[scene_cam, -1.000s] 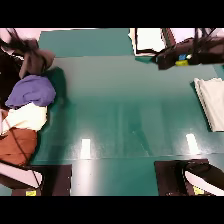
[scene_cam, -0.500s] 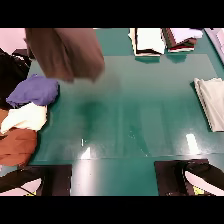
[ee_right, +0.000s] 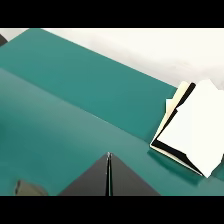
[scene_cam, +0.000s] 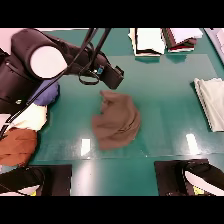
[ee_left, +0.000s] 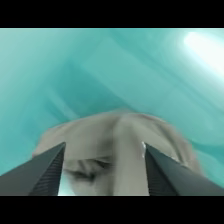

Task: Fold the shirts.

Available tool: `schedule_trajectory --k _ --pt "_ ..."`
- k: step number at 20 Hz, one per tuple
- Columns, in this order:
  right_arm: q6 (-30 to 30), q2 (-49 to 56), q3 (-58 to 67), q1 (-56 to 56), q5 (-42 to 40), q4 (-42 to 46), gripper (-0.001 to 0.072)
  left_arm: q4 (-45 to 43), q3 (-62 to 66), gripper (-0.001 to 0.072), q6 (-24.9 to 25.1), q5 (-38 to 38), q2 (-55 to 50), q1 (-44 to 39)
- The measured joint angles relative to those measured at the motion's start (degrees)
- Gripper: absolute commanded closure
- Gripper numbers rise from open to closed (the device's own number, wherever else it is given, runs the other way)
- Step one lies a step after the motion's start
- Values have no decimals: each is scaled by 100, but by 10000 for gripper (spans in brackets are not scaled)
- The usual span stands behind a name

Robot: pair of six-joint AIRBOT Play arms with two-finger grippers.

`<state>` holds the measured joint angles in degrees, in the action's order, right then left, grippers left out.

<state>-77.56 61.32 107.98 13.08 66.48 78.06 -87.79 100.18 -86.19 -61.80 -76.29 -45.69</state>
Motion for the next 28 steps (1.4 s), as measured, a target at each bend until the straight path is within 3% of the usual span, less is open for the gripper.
schedule_trajectory --k 5,7,8,12,13,14,15,23,24,25,26,28 --pt "-203 -186 -599 -597 695 -63 675 173 -236 138 -186 48 -114 1180" --pt "-247 -361 -1274 -887 879 -317 400 577 -570 138 -245 55 -125 1816" --pt "-260 -452 -1668 -1021 935 -485 370 820 -796 138 -234 74 -131 2044" --pt "-293 -710 -3447 -1390 960 -1226 366 1849 -1921 138 83 278 -227 2494" --pt "-295 -739 -3864 -1421 925 -1362 336 2138 -2164 138 203 319 -306 2511" --pt "-297 -763 -4247 -1432 890 -1443 203 2389 -2345 138 319 350 -407 2522" --pt "-297 -776 -4564 -1432 839 -1497 180 2608 -2485 138 415 369 -529 2522" --pt "-448 -815 -6030 -1152 485 -1700 181 3530 -2835 140 901 258 -1327 2208" --pt "-474 -815 -6089 -1132 455 -1700 182 3576 -2846 289 922 236 -1360 2179" --pt "-487 -815 -6129 -1115 426 -1700 182 3624 -2852 536 946 216 -1384 2157" --pt "-507 -815 -6159 -1102 409 -1707 182 3661 -2852 673 966 205 -1399 2142" --pt "-533 -815 -6203 -1091 380 -1707 182 3670 -2828 681 990 199 -1412 2142"
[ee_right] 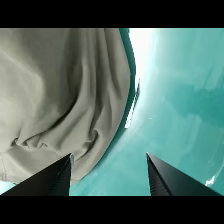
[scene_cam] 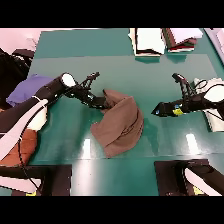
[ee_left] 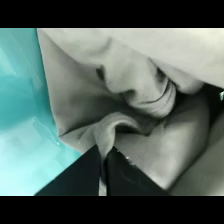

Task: Fold the shirts.

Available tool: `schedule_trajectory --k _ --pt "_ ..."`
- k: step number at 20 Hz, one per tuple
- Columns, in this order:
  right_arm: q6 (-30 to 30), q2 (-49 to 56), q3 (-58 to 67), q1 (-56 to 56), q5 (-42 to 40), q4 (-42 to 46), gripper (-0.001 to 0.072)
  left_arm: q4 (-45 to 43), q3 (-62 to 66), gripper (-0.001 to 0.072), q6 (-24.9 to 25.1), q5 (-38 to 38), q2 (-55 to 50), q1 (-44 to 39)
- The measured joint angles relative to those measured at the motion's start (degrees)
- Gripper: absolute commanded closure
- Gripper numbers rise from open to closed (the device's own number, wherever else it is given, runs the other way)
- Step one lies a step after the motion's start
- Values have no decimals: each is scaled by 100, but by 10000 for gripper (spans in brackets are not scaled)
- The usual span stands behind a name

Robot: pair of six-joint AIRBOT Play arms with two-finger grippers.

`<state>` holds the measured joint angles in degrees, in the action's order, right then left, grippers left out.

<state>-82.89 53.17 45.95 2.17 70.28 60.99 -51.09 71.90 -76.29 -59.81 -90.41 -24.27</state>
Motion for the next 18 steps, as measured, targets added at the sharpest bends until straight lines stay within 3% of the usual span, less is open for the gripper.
schedule_trajectory --k 5,11,12,13,14,15,16,18 --pt "-46 7 -520 17 -120 -101 184 -74 433 681 13 -28 79 302" --pt "234 704 -1423 654 -1060 -1222 215 -267 761 681 -4 -107 151 496" --pt "295 909 -1432 903 -1246 -1384 249 -291 776 681 -7 -125 151 498" --pt "343 1121 -1384 1158 -1421 -1508 342 -299 787 681 -9 -140 153 507" --pt "376 1316 -1294 1394 -1576 -1606 453 -310 798 681 -9 -155 155 514" --pt "404 1510 -1172 1609 -1709 -1637 657 -334 802 681 -9 -177 155 518" --pt "424 1711 -1010 1805 -1834 -1593 695 -376 809 681 -11 -219 155 520" --pt "452 1971 -636 2055 -1904 -1399 695 -485 815 681 -59 -278 168 577"
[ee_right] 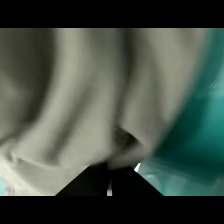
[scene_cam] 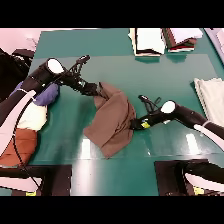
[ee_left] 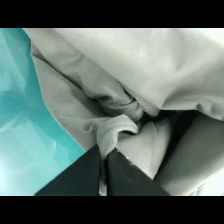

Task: Fold the shirts.

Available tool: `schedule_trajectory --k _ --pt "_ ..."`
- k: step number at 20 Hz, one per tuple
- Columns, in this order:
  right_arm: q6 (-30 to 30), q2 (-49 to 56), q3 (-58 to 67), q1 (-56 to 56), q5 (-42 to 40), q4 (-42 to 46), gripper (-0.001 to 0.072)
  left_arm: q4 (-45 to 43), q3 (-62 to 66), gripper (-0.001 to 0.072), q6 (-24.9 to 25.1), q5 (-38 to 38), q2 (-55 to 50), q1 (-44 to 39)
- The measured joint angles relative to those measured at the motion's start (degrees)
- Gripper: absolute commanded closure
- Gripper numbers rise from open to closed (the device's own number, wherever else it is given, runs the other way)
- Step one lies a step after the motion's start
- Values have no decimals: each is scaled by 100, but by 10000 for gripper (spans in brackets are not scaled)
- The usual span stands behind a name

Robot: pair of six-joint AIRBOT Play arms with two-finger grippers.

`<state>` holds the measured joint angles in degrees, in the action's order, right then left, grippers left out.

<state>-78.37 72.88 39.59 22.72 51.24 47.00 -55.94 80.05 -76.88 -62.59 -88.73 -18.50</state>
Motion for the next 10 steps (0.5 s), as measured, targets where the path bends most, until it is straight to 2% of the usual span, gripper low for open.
schedule_trajectory --k 5,7,10 --pt "-256 -269 1078 -278 599 1355 695 -286 9 681 -199 -7 256 625" --pt "-358 -656 1567 -715 988 1978 695 -420 11 682 -234 74 492 940" --pt "-407 -1287 2310 -1480 1355 2459 696 -555 11 681 -262 326 1021 1331"
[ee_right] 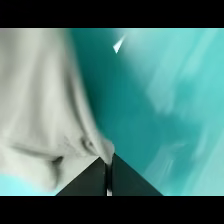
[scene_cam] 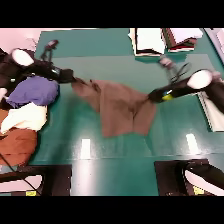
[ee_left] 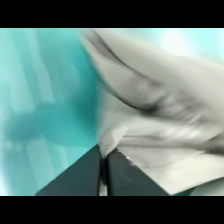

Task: Fold the shirts.

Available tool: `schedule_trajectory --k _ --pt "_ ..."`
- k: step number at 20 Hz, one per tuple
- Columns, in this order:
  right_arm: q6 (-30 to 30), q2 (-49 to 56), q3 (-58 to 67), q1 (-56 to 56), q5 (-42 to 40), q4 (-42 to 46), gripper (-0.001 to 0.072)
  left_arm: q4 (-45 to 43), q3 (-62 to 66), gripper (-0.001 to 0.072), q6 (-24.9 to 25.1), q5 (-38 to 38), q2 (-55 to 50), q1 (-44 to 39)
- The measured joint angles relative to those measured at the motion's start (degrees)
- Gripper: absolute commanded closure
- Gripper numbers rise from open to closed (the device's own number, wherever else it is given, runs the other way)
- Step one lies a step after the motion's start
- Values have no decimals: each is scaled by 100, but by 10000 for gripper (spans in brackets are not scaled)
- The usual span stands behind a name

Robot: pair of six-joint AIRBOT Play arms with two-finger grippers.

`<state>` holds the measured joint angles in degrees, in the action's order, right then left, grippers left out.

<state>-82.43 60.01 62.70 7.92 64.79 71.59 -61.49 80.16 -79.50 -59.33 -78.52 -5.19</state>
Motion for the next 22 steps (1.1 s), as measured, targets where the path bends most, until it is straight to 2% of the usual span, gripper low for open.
schedule_trajectory --k 6,11,14,22 --pt "92 -1106 1690 -1034 258 234 696 -118 404 681 -11 529 1467 291" --pt "129 -1362 2253 -734 564 494 696 -216 437 681 4 402 1996 339" --pt "39 -1141 1952 -116 743 599 696 -151 -177 681 103 223 2002 345" --pt "-367 -437 31 1193 804 953 695 2 -2605 680 732 -330 1871 343"
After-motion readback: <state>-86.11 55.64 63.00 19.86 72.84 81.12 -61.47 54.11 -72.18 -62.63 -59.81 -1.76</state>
